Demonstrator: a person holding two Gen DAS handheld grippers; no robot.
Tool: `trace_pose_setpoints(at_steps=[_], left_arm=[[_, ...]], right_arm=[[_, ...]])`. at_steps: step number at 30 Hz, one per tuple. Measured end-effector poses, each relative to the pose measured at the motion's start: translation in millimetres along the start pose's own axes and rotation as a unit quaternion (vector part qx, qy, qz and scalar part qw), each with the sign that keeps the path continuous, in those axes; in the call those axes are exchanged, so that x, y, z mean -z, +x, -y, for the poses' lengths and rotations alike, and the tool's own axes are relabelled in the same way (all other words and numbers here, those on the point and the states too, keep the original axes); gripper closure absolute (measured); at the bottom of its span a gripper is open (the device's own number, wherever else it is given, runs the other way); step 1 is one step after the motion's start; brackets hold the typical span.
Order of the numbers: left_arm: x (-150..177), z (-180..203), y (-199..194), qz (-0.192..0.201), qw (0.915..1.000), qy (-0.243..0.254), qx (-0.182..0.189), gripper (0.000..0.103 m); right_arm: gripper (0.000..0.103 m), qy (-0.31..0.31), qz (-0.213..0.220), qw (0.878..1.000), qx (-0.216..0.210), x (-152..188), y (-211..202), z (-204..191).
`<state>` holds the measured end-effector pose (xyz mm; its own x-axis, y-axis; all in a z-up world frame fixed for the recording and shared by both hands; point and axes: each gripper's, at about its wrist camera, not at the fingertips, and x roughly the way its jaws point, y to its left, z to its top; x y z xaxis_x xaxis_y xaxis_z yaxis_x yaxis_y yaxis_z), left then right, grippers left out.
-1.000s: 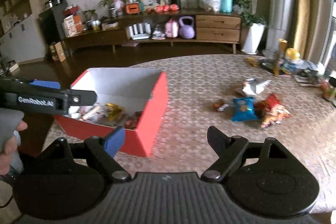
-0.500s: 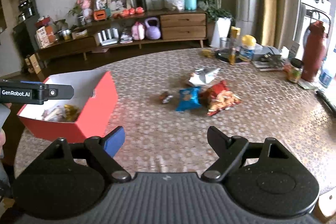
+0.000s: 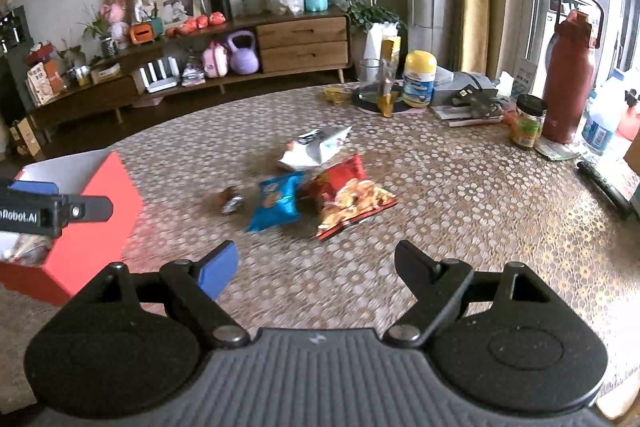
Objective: Organize snacks
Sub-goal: 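Withdraw both open tools from the box toward the remaining snacks, then grasp the small brown snack with the left tool while the right tool grasps the red chip bag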
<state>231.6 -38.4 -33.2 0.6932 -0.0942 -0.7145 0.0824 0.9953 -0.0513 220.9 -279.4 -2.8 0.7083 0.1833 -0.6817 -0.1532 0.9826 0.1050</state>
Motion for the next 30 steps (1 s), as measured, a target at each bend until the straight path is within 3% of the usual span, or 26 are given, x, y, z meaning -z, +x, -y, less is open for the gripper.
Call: trace_pose_setpoints(at_steps=[11, 22, 25, 30], left_arm=[[-19.1, 14.1, 65.3, -0.023, 0.9983, 0.000, -0.053, 0.000], [-28.3, 19.3, 129.8, -0.062, 0.9964, 0.000, -0.058, 0.001], [-30.2, 17.8, 147.4, -0.073, 0.9955, -0.006, -0.059, 0.004], [-29.7, 15.0, 172.9, -0.097, 0.9936, -0.007, -0.057, 0.018]], right_arm=[[0.017, -0.027, -0.016, 0.999, 0.003, -17.9, 71.9, 28.9], [0.017, -0.014, -0.034, 0.999, 0.012, -38.9, 146.5, 42.7], [0.017, -0.024, -0.038, 0.999, 0.007, -42.4, 162.6, 41.2], [0.017, -0.037, -0.045, 0.998, 0.000, -44.7, 182.6, 36.6]])
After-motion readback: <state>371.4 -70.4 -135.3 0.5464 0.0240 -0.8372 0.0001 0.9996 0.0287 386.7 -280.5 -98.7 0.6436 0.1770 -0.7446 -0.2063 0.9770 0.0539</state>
